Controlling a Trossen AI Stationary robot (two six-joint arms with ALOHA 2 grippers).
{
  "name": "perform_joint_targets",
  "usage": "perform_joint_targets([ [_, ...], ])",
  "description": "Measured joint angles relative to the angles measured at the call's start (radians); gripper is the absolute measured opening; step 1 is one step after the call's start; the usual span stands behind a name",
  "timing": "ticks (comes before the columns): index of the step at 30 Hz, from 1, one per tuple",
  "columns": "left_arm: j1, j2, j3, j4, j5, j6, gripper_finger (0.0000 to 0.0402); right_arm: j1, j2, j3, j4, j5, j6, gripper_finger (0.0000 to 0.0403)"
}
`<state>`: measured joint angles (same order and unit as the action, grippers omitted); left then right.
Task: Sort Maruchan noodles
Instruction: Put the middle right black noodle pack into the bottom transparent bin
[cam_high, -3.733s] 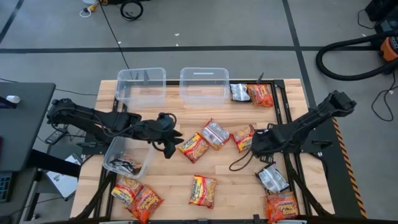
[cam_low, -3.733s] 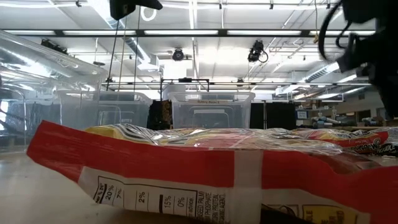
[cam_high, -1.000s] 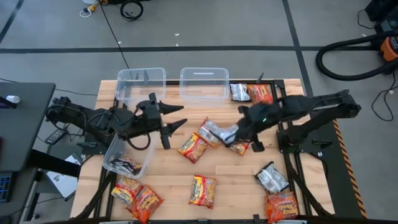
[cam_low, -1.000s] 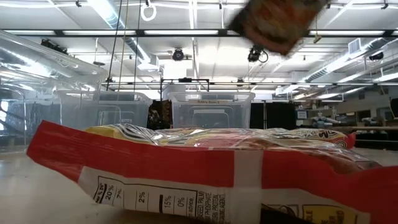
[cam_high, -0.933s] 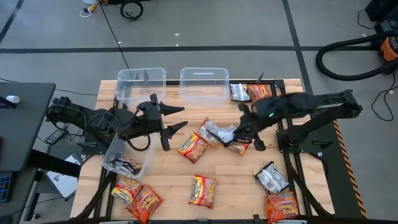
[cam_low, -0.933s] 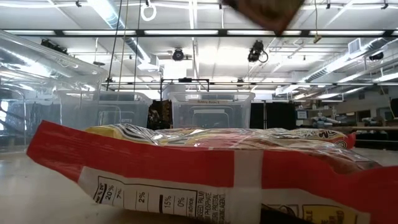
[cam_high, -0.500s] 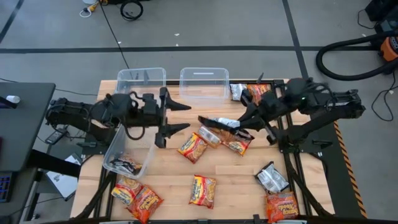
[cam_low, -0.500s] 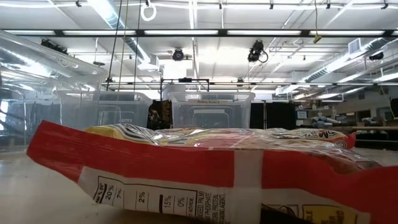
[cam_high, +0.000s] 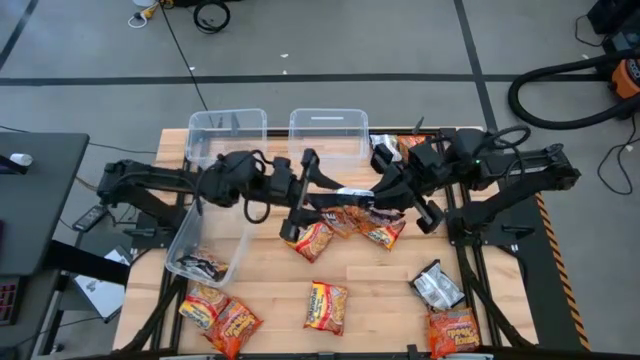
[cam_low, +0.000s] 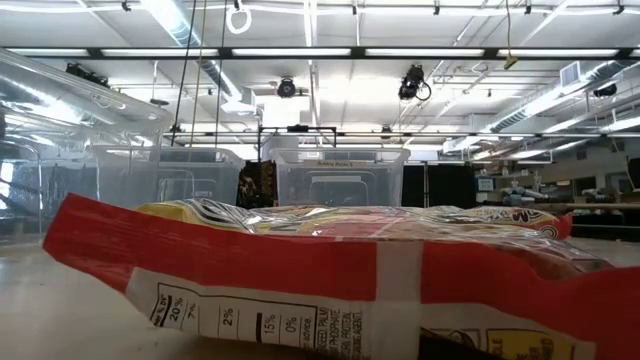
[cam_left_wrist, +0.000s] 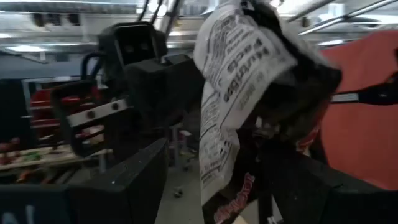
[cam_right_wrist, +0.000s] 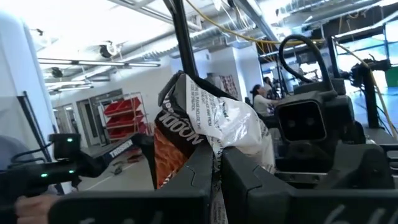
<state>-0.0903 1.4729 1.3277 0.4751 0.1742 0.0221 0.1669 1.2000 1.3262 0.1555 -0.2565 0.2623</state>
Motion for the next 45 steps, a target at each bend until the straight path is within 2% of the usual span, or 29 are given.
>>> perform_joint_targets([
  [4,-0.022,0.002,0.000,-0.001,0.071,-0.047,0.0259,-0.012,0.002,0.000,0.006,0.001,-0.004,0.0018],
  [7,-0.046,0.002,0.000,0.004,0.081,-0.058,0.0259,-0.023,-0.002,0.000,0.015,0.001,-0.022,0.0018],
  [12,-0.053,0.001,0.001,-0.002,0.034,-0.094,0.0259,-0.044,-0.009,0.000,0.040,0.002,-0.027,0.0018],
  [17,-0.053,0.002,0.000,0.040,-0.022,-0.068,0.0260,-0.052,-0.009,0.000,0.017,0.044,-0.034,0.0018],
  [22,-0.040,0.002,0.000,0.075,-0.128,-0.067,0.0261,-0.052,-0.009,0.001,0.015,0.048,-0.055,0.0018],
  [29,-0.007,0.002,0.000,0.095,-0.084,-0.084,0.0253,-0.056,-0.009,0.001,-0.006,0.162,-0.086,0.0021],
  [33,0.001,0.002,0.000,0.088,-0.092,-0.085,0.0213,-0.070,-0.009,0.001,-0.007,0.182,-0.082,0.0032],
  [39,0.026,-0.021,0.001,0.012,-0.140,-0.106,0.0112,-0.073,-0.015,0.001,-0.012,0.279,-0.092,0.0075],
  [42,0.029,-0.060,0.027,-0.145,-0.216,-0.108,0.0071,-0.073,-0.039,0.000,-0.023,0.336,-0.138,0.0112],
  [45,0.028,-0.095,0.073,-0.320,-0.324,-0.164,0.0049,-0.073,-0.082,0.000,-0.037,0.438,-0.210,0.0154],
])
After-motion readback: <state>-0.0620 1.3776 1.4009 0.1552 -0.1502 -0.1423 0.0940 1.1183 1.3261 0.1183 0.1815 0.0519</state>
